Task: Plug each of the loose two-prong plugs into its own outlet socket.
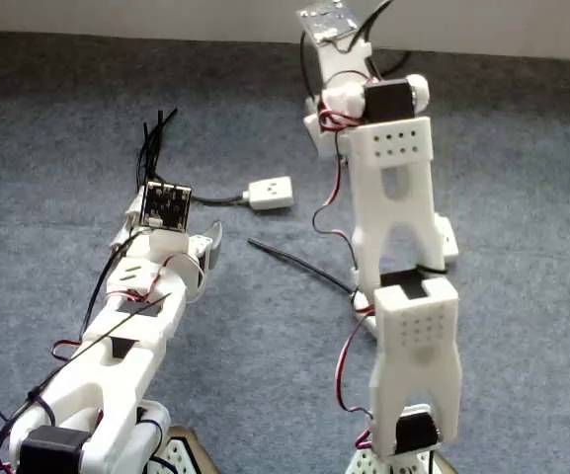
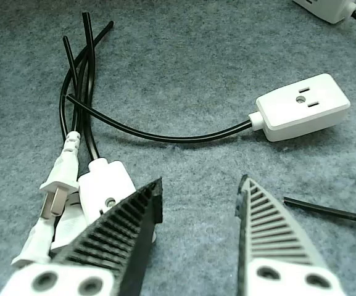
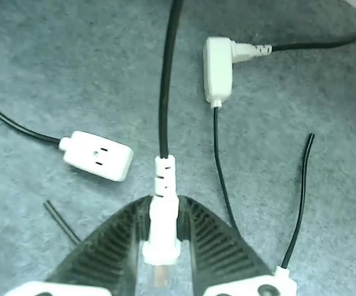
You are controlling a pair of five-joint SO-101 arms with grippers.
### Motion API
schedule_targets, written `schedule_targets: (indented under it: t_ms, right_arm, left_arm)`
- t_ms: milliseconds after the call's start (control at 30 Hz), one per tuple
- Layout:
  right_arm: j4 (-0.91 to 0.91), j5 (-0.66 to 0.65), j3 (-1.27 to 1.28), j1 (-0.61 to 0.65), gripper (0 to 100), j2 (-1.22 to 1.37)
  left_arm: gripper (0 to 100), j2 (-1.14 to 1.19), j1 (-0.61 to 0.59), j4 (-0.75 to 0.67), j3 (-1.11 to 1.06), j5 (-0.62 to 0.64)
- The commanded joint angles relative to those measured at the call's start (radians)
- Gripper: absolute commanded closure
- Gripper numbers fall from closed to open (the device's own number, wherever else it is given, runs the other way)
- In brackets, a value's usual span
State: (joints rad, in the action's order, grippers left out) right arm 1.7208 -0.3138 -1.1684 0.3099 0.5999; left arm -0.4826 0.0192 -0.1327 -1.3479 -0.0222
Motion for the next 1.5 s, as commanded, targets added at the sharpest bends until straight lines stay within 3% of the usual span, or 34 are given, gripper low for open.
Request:
schedule_targets:
  t_ms: [0,233,333,500,833,933,1200,1467]
  right_arm:
    - [0.044,0.009,0.197,0.042,99.1,-0.266]
    - [0.039,0.006,0.596,0.064,99.1,-0.621]
    - [0.038,-0.061,0.727,0.107,99.1,-0.769]
    - [-0.061,-0.077,0.954,0.177,99.1,-1.015]
    - [-0.257,-0.005,1.475,0.260,99.1,-1.448]
    - [-0.297,-0.002,1.580,0.254,99.1,-1.555]
    - [-0.401,0.071,1.712,0.259,99.1,-1.635]
    - [-0.438,0.072,1.791,0.254,99.1,-1.643]
  left_arm:
    - [79,-0.021,0.021,-0.012,0.028,0.009]
    - [79,-0.021,0.053,-0.011,0.028,0.009]
    - [78,-0.021,0.093,-0.017,0.015,0.009]
    - [79,-0.028,0.105,-0.018,0.015,0.025]
    - [78,-0.031,0.156,-0.018,0.124,0.410]
    - [79,-0.031,0.200,-0.018,0.159,0.454]
    - [79,-0.041,0.380,-0.020,0.193,0.427]
    - [79,-0.271,0.444,-0.018,0.170,0.428]
